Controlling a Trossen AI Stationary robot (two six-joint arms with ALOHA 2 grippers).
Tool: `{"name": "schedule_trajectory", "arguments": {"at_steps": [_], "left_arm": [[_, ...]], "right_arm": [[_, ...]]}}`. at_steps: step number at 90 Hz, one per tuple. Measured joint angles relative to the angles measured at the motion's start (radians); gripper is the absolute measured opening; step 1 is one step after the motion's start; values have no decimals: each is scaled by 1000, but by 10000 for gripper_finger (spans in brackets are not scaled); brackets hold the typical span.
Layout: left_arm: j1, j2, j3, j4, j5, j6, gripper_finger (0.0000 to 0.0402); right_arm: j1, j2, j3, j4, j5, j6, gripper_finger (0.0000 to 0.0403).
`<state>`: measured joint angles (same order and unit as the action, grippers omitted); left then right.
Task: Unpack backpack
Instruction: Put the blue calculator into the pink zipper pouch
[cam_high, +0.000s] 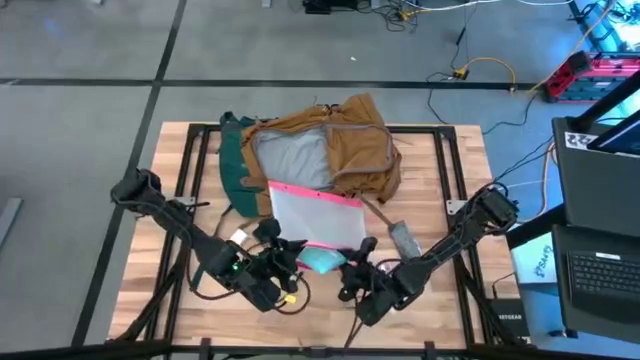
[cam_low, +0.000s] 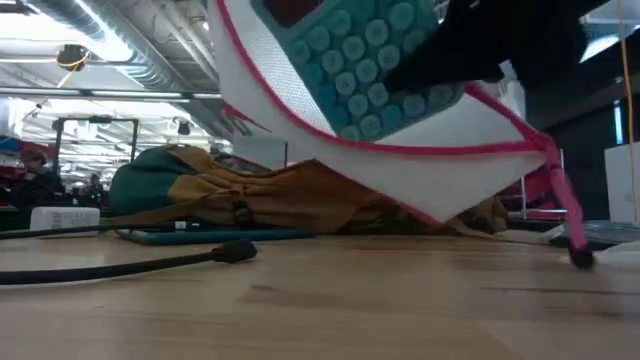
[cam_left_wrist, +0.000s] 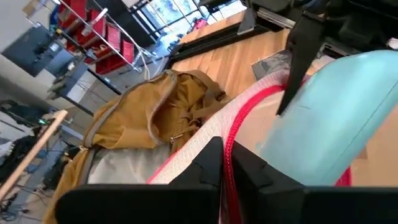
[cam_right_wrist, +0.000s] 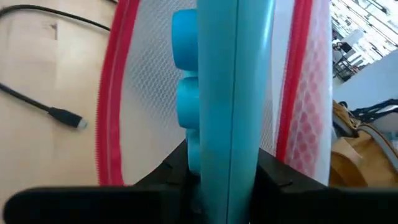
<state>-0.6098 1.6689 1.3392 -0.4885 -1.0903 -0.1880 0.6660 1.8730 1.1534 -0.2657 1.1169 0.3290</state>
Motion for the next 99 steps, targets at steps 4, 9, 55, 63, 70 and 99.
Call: {"name": "schedule_trajectory", "arguments": {"at_steps": [4, 9, 55, 63, 70, 99], "left_arm": [[8, 0, 0, -1, 18, -11, 0], [18, 0, 0, -4, 36, -16, 0], [35, -1, 0, -8, 70, -30, 0], [35, -1, 0, -9, 79, -36, 0], [36, 0, 0, -10, 93, -40, 0], [35, 1, -2, 4, 163, -41, 0]], "right_arm": [[-1, 0, 0, -1, 15, -6, 76], [-2, 0, 0, 0, 32, -19, 76], [-65, 121, 237, -434, 37, 140, 76], [-86, 160, 292, -539, 24, 191, 76], [-101, 191, 340, -622, 18, 231, 76], [-195, 213, 394, -731, -8, 303, 75]]}}
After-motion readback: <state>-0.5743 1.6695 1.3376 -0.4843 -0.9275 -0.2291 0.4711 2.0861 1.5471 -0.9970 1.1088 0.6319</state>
